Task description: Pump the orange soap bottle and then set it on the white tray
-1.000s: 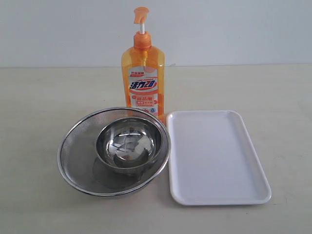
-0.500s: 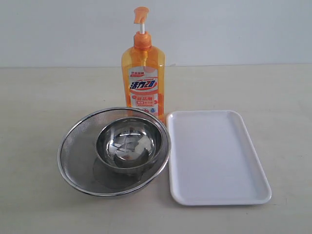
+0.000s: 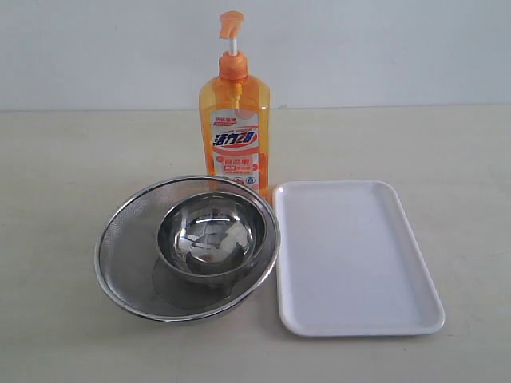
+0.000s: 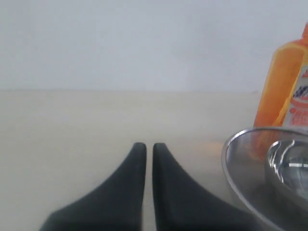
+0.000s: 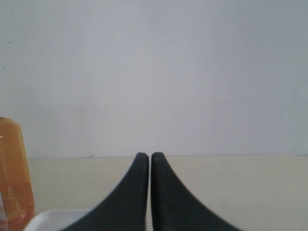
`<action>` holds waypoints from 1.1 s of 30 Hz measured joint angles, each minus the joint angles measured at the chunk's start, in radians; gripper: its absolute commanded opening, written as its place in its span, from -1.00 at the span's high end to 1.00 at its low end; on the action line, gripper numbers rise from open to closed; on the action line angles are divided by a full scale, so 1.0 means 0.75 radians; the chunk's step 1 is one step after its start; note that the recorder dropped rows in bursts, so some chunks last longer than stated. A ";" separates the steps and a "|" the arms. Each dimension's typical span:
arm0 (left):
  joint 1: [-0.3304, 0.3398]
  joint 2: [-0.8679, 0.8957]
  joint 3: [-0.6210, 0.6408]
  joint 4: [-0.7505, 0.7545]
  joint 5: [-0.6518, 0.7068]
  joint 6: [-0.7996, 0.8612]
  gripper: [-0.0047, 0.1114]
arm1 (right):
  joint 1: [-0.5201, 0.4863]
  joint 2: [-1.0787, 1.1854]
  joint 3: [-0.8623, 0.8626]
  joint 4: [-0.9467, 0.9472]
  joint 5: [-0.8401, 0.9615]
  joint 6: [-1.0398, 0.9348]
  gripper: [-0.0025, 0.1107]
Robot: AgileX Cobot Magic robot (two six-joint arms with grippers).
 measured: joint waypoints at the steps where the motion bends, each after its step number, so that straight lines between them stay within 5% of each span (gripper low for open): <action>1: 0.000 0.000 0.000 0.003 -0.043 0.000 0.84 | 0.000 0.000 0.000 0.000 0.000 0.004 0.96; 7: 0.000 0.000 0.000 -0.002 -0.296 -0.064 0.84 | 0.032 0.084 -0.038 0.000 0.053 0.036 0.96; 15: 0.000 0.108 -0.130 -0.002 -0.296 -0.164 0.84 | 0.207 0.426 -0.267 0.000 0.104 0.027 0.96; 20: 0.000 0.362 -0.279 -0.002 -0.274 -0.195 0.84 | 0.392 0.707 -0.371 0.000 0.092 0.002 0.96; 24: 0.000 0.654 -0.443 -0.002 -0.142 -0.205 0.84 | 0.545 0.934 -0.391 0.000 -0.148 0.010 0.96; 33: 0.000 0.853 -0.497 -0.019 -0.157 -0.205 0.84 | 0.597 1.019 -0.395 0.000 -0.350 0.073 0.96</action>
